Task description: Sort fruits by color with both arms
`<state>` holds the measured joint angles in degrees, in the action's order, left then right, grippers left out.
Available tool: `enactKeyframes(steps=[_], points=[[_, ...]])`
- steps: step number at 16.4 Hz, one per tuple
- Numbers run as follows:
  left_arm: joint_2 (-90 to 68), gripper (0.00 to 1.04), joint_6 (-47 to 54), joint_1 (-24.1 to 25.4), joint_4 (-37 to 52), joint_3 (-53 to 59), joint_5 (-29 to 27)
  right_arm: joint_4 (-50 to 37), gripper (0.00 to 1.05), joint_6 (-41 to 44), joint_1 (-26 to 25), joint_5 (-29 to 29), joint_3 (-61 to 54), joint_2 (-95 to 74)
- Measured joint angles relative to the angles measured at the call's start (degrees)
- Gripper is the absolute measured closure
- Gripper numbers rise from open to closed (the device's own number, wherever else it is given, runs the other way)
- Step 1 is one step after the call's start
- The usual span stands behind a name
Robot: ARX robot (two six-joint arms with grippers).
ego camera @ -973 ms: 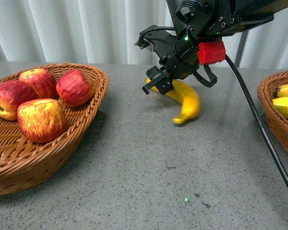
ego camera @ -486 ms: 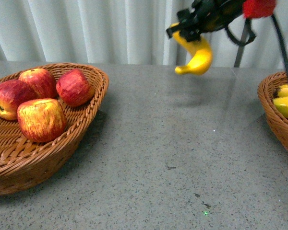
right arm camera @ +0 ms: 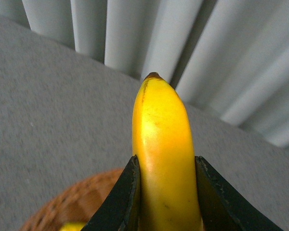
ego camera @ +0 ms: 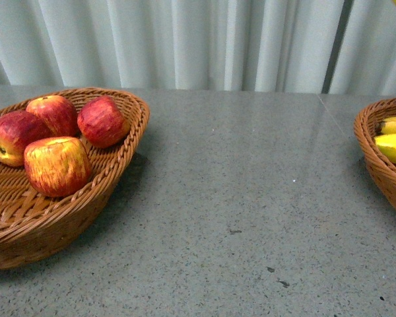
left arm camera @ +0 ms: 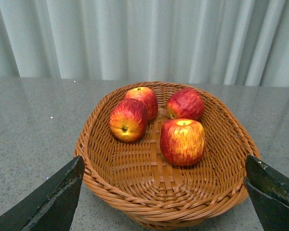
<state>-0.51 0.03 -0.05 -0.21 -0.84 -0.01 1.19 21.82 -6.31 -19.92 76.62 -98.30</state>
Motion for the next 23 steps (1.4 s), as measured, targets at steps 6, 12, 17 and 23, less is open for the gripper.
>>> enactKeyframes(steps=[6,12,17,23], points=[[0.0,0.07,0.0,0.0,0.0,0.0,0.0,6.6,0.77,15.1,-9.9,-10.6,-20.7,11.6],[0.0,0.07,0.0,0.0,0.0,0.0,0.0,8.2,0.25,12.0,-9.8,-17.3,-20.5,19.1],[0.0,0.07,0.0,0.0,0.0,0.0,0.0,-2.2,0.07,-5.2,-9.9,-25.6,-21.3,29.0],[0.0,0.07,0.0,0.0,0.0,0.0,0.0,-13.3,0.53,-20.4,-4.9,7.9,-49.0,58.7]])
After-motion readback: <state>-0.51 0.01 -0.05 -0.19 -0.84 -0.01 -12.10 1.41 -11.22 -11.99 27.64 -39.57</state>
